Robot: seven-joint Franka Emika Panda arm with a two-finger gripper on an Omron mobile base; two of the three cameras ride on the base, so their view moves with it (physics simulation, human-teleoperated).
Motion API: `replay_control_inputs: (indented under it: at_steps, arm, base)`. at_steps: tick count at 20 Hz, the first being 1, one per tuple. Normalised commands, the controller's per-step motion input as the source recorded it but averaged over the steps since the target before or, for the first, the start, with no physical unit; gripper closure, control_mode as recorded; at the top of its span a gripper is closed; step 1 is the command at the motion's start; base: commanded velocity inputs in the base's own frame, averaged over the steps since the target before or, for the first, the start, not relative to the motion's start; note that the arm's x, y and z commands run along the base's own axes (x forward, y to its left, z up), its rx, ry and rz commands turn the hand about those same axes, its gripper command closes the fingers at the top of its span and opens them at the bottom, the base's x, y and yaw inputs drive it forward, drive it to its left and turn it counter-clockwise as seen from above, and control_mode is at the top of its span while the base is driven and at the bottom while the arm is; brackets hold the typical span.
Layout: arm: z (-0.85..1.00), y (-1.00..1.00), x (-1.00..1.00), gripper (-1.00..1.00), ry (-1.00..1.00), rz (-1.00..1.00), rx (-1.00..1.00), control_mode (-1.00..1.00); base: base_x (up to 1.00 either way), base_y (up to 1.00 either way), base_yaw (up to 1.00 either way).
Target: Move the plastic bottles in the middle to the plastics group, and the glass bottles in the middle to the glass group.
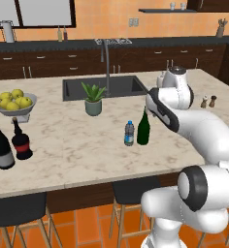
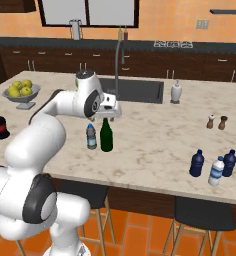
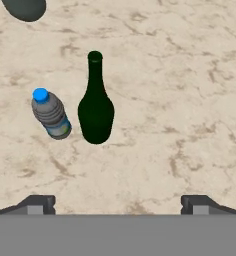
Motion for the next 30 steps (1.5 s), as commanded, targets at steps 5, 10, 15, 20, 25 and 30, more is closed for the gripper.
replay_control_inputs:
  at_steps: [5,10,15,20,25,30]
  arm:
    - [-0.53,0.12,0.0,-1.0,-0.07,0.0,0.16,-1.0]
    - [-0.04,0.36,0.06,-1.0,-0.07,0.0,0.03,-1.0]
    - [-0.02,0.3,0.08,-1.0,0.0,0.0,-0.1,-1.0]
    - [-0.04,0.04,0.4,-1.0,0.01,0.0,-0.01,-1.0]
    - [-0.12,-0.09,0.14,-1.0,0.04,0.0,0.0,-1.0]
    - [-0.12,-0.21,0.04,-1.0,0.01,0.0,0.0,-1.0]
  base:
    - [0.0,0.0,0.0]
    - [0.0,0.0,0.0]
    - [0.0,0.0,0.0]
    - [0.0,0.0,0.0]
    - [0.0,0.0,0.0]
    - [0.0,0.0,0.0]
